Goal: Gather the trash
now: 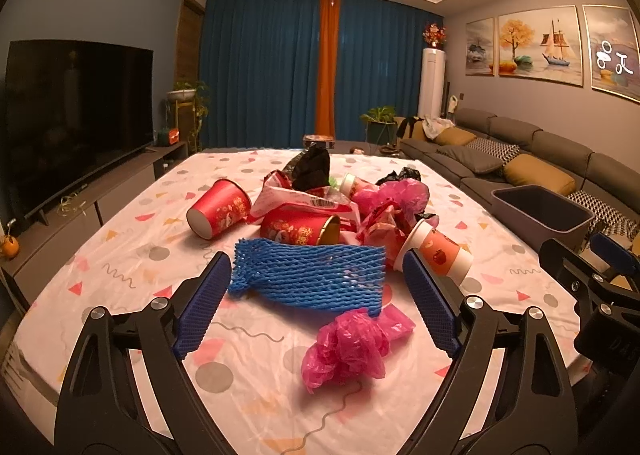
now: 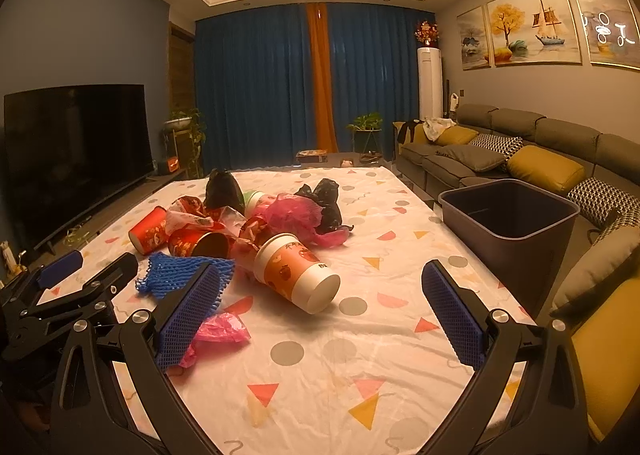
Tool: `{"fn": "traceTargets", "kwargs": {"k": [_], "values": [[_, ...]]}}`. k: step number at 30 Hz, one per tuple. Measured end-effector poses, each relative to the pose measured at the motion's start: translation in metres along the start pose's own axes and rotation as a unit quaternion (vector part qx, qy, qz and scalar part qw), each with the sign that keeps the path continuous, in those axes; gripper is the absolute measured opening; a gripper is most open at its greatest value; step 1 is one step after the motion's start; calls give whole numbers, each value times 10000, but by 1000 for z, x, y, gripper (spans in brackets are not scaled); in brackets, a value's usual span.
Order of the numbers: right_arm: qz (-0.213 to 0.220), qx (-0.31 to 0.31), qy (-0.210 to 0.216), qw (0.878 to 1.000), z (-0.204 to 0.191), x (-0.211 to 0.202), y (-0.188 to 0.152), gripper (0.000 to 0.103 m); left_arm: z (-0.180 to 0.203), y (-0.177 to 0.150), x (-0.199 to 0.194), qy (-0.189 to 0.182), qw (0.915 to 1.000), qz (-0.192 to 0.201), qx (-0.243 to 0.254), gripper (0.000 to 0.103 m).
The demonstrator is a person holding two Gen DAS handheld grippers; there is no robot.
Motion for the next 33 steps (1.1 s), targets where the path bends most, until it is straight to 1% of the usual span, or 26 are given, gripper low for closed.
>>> {"fn": "traceTargets", "kwargs": {"k": [6,8,14,19,23,25,26,28,29,30,31,32,33], "values": [[14,0,8,10000,1,0,0,98,-2,-1,5,-44,10000,1,-39,84],[16,-7,9,10000,1,1,0,98,-2,-3,6,-68,10000,2,-43,82],[29,5,84,10000,0,3,-2,98,-13,-17,12,-350,9993,-127,-59,77],[-21,-6,209,9998,-4,10,-6,98,-13,-38,26,-656,9966,-500,-54,74],[-74,-57,258,9996,-8,15,-9,93,-9,-47,44,-781,9933,-852,1,70],[-92,-82,294,9995,-10,17,-10,92,-8,-52,55,-870,9900,-1107,-61,60],[-102,-96,312,9994,-11,18,-11,92,-8,-53,56,-895,9888,-1192,-84,58],[-130,-116,343,9993,-12,20,-12,91,-7,-56,62,-938,9869,-1312,-59,49],[-151,-132,375,9991,-15,23,-13,89,-6,-57,62,-961,9866,-1320,-33,46],[-171,-150,400,9989,-16,24,-14,86,-5,-57,62,-1000,9861,-1326,6,42],[-196,-176,421,9988,-18,26,-15,79,-5,-58,62,-1040,9856,-1333,22,39],[-242,-205,438,9985,-21,29,-16,75,-5,-58,61,-1076,9851,-1340,14,37],[-273,-219,460,9983,-23,31,-17,74,-6,-58,61,-1127,9845,-1342,-10,33]]}}
Point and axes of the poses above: each gripper's, at about its wrist camera, not at the fingertips, and x roughly the way its jaws point, z to its right, y to its top, the point moved 4 cm from there along x, roughly the way its jaws point, and after that the axes turned 7 degrees about -x, right-handed, at the moved point
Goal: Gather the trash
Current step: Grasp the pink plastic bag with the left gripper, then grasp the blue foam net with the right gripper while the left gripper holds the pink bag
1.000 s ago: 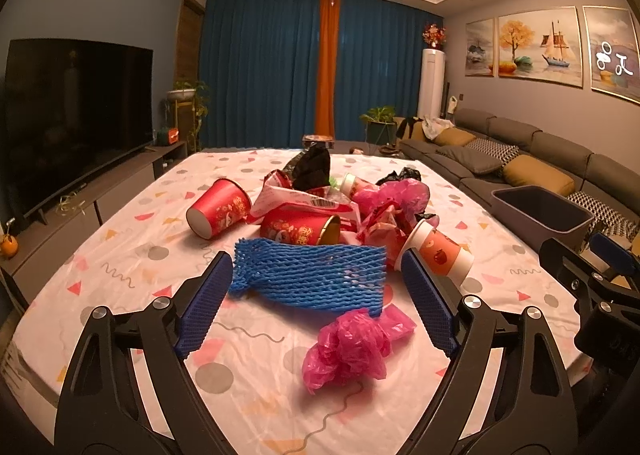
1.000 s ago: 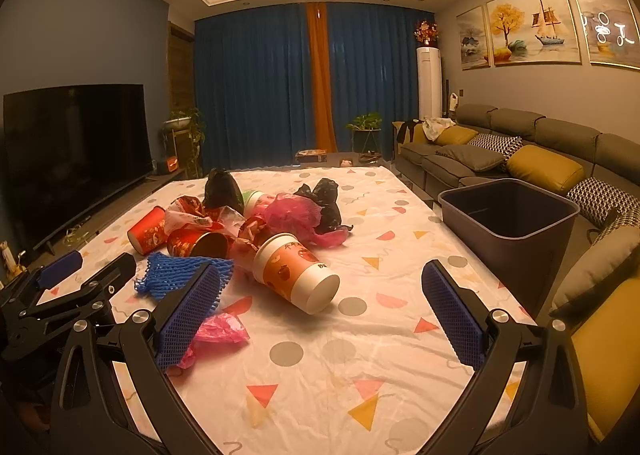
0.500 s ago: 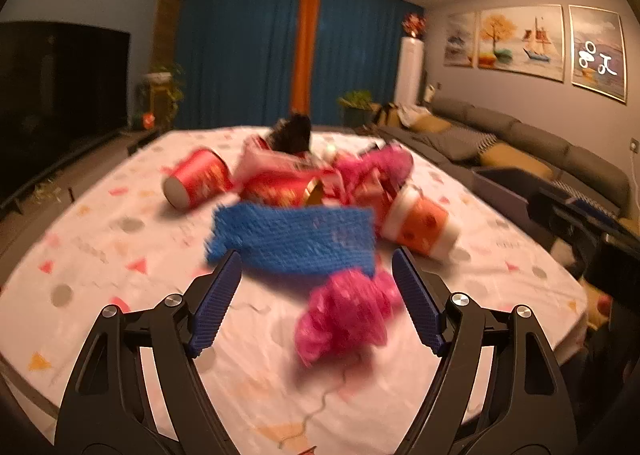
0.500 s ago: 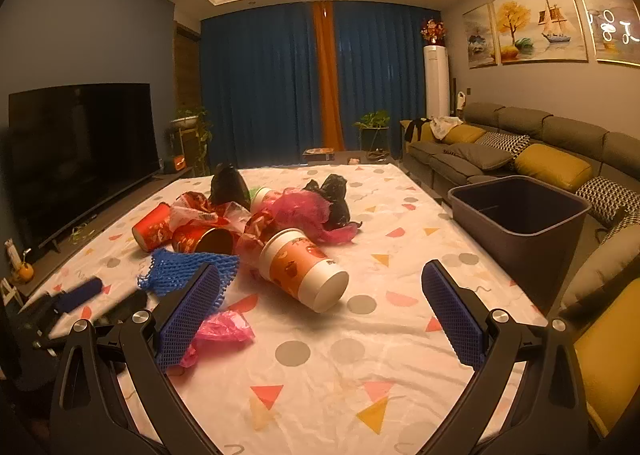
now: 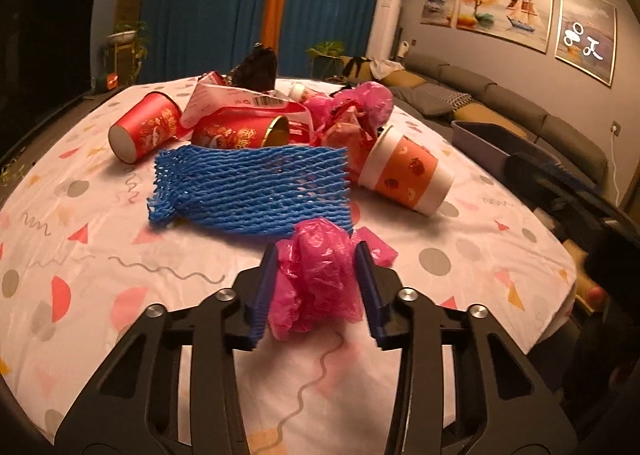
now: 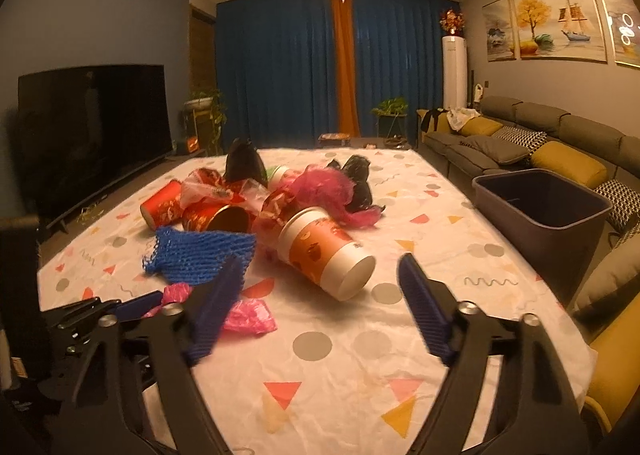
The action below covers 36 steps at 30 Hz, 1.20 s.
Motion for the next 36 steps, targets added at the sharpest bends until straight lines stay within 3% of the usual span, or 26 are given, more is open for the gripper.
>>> {"fn": "traceTargets", "kwargs": {"k": [4,11,18,28,31,36], "values": [[-155,-29,204,9997,-10,11,-2,65,-3,1,-6,-117,9999,23,-8,23],[-264,-94,342,9990,-24,23,-1,58,-8,9,-39,-379,9988,320,53,22],[-428,-178,450,9979,-40,39,0,56,-42,15,-71,-395,9976,523,-228,23],[-681,-358,838,9935,-79,61,2,56,-83,24,-110,5,9943,979,-428,23],[-837,-359,1067,9901,-93,71,3,63,-100,30,-116,194,9915,1121,-631,23],[-948,-380,1310,9861,-114,81,3,67,-114,26,-111,382,9925,953,-660,23]]}}
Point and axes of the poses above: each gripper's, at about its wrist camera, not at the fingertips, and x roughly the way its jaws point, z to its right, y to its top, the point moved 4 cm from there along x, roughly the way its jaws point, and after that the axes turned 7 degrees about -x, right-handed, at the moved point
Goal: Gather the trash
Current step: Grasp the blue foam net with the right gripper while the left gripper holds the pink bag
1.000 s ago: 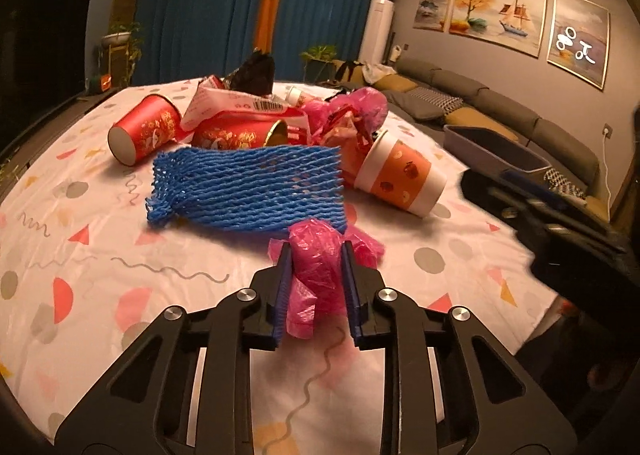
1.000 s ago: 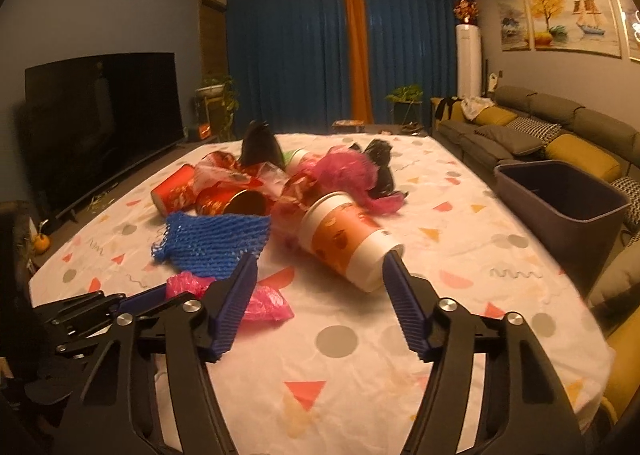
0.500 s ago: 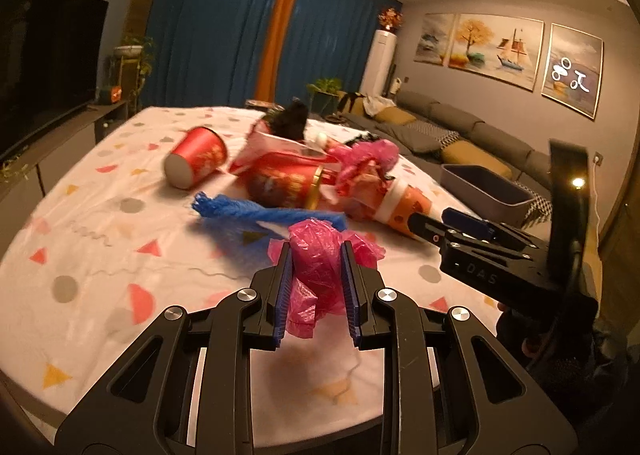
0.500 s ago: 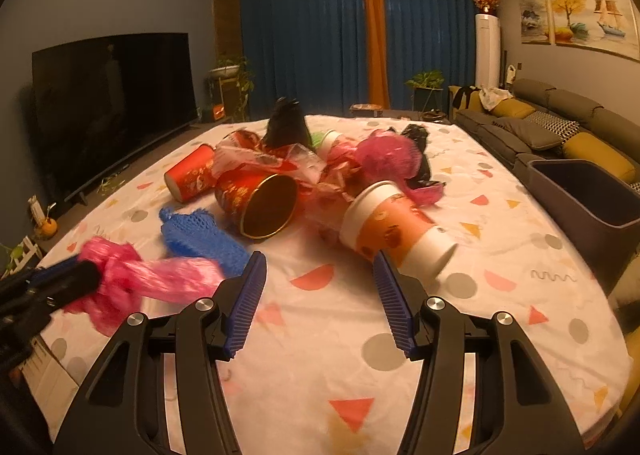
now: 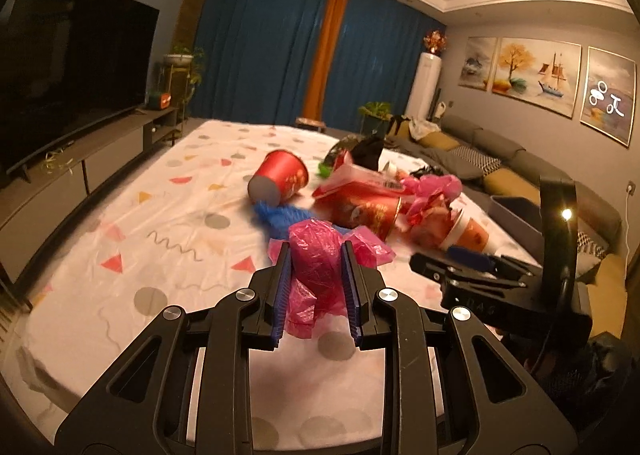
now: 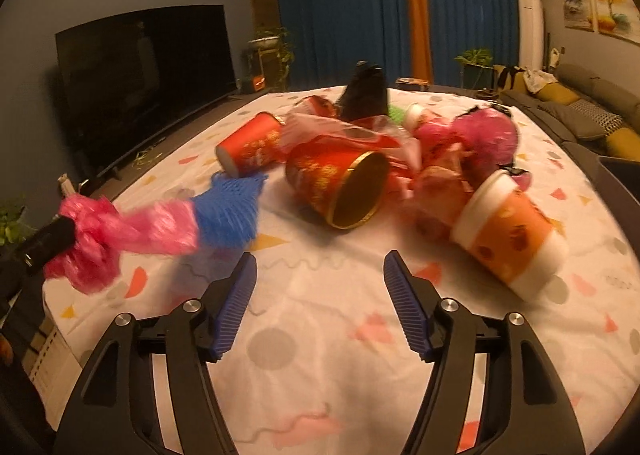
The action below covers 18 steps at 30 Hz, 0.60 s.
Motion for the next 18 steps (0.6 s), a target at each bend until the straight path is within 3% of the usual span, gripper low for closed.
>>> {"fn": "traceTargets", "kwargs": {"k": [10,18], "values": [[-90,-184,379,9991,-27,23,22,68,-12,-20,5,15,9994,-284,205,23],[-733,-416,711,9939,-51,62,19,58,-34,-25,6,189,9991,-369,40,23]]}}
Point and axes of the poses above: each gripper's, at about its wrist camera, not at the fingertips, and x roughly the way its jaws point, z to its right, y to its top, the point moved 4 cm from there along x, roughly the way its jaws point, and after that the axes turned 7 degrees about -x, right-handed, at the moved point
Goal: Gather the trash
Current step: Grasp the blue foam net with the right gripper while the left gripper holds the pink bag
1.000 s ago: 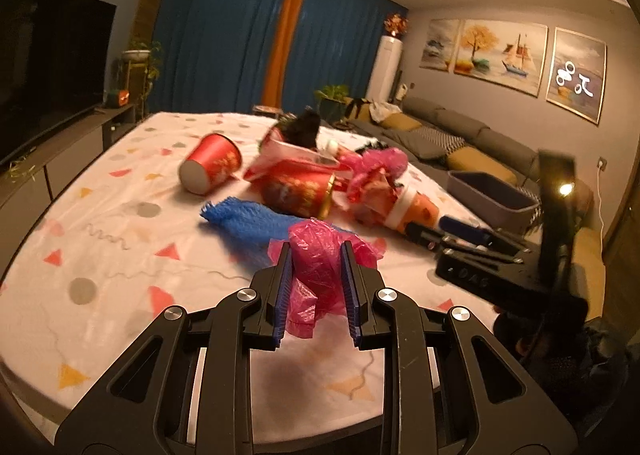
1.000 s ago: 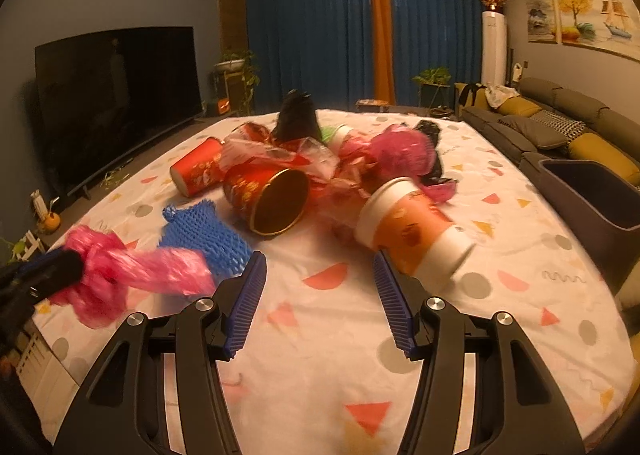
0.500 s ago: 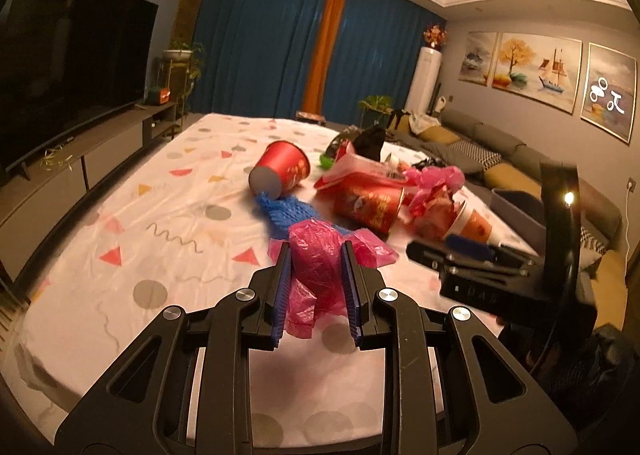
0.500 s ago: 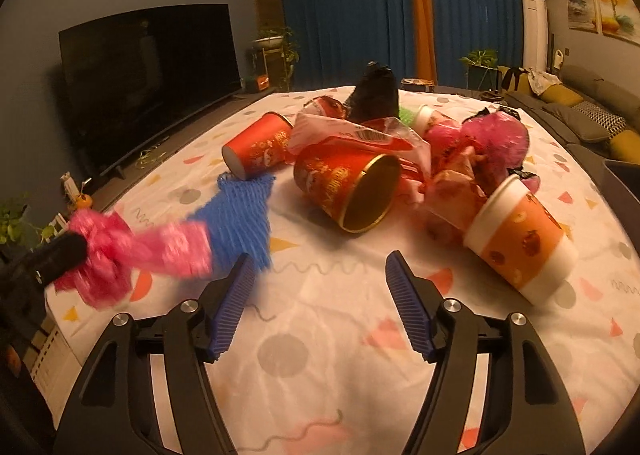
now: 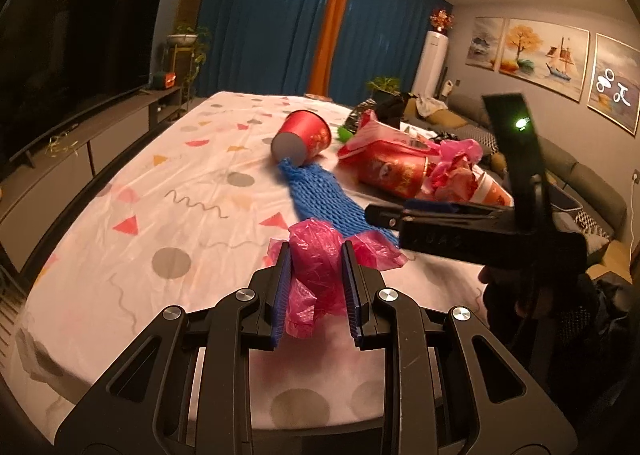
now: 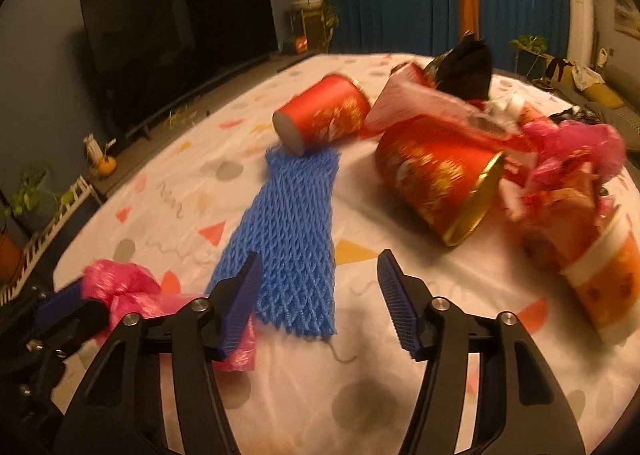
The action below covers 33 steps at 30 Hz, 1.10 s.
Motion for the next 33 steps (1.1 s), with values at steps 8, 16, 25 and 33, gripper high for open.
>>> {"fn": "traceTargets", "kwargs": {"k": [8,16,25,33], "values": [[-476,-48,238,9986,-12,18,-3,49,-8,0,4,61,9999,-27,-82,23],[-445,-540,229,9973,-32,16,-5,10,-8,2,-1,106,9999,20,-122,23],[128,-744,-132,9971,-17,-29,-11,6,-7,8,-9,192,9996,131,-158,23],[873,-725,-490,9923,6,-93,-10,6,14,23,-11,140,9994,302,-75,23]]}}
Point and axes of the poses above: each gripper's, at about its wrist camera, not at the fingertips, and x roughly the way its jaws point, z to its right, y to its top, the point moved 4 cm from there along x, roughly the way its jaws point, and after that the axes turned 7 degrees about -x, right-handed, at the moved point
